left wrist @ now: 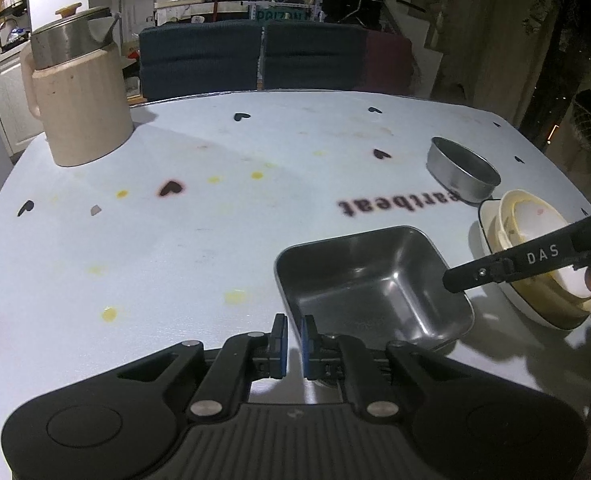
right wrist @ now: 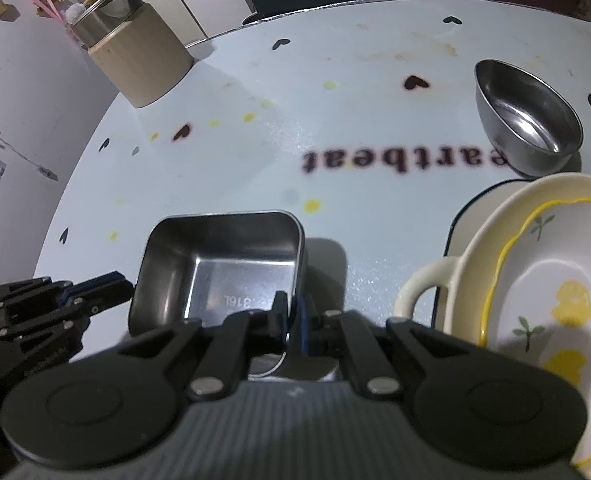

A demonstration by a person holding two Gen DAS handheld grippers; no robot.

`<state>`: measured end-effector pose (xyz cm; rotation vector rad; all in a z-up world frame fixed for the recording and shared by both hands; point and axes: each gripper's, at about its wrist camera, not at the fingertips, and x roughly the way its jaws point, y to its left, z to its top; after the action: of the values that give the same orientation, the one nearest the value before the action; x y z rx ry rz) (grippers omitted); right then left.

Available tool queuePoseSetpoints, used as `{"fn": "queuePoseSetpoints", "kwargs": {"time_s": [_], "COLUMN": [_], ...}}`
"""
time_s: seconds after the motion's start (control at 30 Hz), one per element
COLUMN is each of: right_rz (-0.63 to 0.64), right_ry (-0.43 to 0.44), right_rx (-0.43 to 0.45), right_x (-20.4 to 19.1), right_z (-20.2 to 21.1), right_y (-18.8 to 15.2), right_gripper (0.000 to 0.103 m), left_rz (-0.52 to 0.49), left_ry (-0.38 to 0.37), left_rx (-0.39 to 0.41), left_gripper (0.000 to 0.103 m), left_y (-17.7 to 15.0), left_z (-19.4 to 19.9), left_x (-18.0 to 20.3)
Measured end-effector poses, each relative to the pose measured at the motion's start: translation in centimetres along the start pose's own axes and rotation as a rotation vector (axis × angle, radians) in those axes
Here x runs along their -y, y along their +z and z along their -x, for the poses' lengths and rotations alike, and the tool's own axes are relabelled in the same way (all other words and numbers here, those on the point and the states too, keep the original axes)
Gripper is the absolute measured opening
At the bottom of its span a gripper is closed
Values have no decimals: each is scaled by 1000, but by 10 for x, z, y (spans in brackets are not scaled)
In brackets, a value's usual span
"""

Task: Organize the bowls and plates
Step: 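Lower the second steel tray onto the table and open both grippers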

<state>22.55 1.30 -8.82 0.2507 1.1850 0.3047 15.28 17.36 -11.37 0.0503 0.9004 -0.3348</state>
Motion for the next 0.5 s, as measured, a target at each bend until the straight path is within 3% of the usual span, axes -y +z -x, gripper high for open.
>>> {"fn": "queuePoseSetpoints", "kwargs": {"time_s": [0.17,0.5], "right_rz": [31,111], "right_ry": [-3,-17], "right_rx": [19,46], "right_x": [-4,-16], "right_z": [2,6], "right_y": [0,-6], "right_gripper": [12,27], "left_rz": [2,44], "left_ry": [-9,-3], "left_rx": [-8,-21], "left_gripper": [28,65], "left_y": [0,1], "left_z": [-1,0], "left_x": [3,-5]}}
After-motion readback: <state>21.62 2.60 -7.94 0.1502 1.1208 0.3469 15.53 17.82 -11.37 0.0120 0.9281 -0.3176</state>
